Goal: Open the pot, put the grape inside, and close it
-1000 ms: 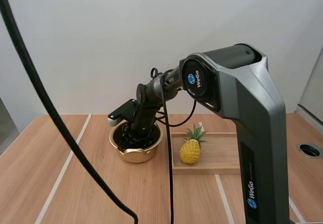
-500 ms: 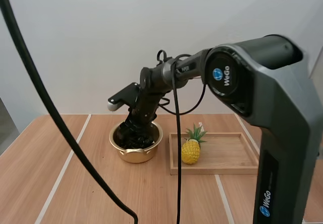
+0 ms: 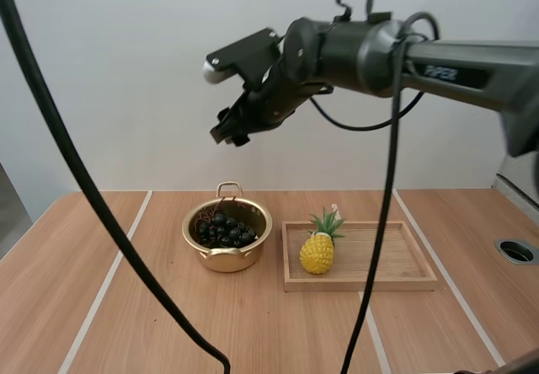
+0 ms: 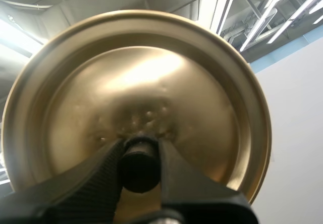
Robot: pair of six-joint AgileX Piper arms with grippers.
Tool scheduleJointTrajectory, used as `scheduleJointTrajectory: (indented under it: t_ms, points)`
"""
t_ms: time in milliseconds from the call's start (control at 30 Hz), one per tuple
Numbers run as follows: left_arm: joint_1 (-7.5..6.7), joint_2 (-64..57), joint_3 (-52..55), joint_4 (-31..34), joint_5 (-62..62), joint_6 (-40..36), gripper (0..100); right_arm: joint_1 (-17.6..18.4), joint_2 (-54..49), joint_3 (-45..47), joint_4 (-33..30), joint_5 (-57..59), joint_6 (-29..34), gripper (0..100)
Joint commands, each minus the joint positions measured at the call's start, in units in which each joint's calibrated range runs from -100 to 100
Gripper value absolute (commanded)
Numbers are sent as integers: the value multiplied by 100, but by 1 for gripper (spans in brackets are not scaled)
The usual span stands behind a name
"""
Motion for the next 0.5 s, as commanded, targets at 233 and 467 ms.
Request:
scheduleJointTrajectory:
  t_ms: [233, 467]
  points:
    - [4, 23, -34, 0, -191, -73, 0, -1071, -1975, 8, -50, -374, 352, 100]
    - [4, 65, -34, 0, -191, -132, 0, -1705, -2831, 8, -94, -539, 352, 100]
